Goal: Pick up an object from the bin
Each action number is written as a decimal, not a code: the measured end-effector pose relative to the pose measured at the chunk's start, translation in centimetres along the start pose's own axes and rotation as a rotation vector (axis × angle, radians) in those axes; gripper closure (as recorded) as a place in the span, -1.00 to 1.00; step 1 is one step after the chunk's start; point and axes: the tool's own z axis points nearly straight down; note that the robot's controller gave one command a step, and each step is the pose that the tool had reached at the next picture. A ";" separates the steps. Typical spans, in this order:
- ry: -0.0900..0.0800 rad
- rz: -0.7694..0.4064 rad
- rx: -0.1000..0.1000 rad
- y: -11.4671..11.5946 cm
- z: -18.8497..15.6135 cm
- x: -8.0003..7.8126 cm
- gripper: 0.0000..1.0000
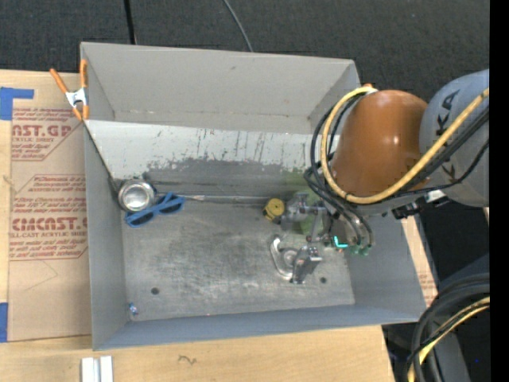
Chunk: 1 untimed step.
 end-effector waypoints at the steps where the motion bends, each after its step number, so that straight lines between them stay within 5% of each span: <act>1: -0.015 0.069 -0.002 -5.4 13.3 -1.1 -1.00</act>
Offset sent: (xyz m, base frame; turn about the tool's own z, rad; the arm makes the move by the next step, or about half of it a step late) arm 0.0077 -0.0541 -0.1332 0.0661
